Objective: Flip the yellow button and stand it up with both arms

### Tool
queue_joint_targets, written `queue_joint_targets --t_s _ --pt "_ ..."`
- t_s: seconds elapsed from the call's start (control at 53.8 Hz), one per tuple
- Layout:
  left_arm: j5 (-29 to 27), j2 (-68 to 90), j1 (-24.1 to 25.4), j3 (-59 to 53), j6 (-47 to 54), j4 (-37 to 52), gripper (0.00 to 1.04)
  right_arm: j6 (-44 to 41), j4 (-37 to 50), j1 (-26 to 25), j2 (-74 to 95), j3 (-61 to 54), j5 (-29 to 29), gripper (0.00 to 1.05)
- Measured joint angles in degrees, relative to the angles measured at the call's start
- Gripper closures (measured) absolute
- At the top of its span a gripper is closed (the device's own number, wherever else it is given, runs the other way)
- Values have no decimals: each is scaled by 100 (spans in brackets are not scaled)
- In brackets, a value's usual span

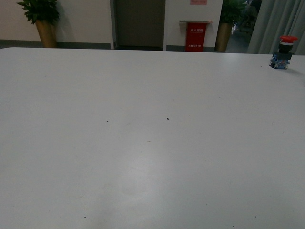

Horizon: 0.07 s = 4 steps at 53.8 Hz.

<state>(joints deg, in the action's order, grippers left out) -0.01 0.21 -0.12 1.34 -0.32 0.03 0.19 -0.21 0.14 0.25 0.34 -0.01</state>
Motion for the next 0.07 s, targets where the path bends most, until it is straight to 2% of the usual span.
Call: queue_joint_targets --t_s 0.074 --pt "0 0 0 0 0 0 7 0 0 0 0 0 0 7"
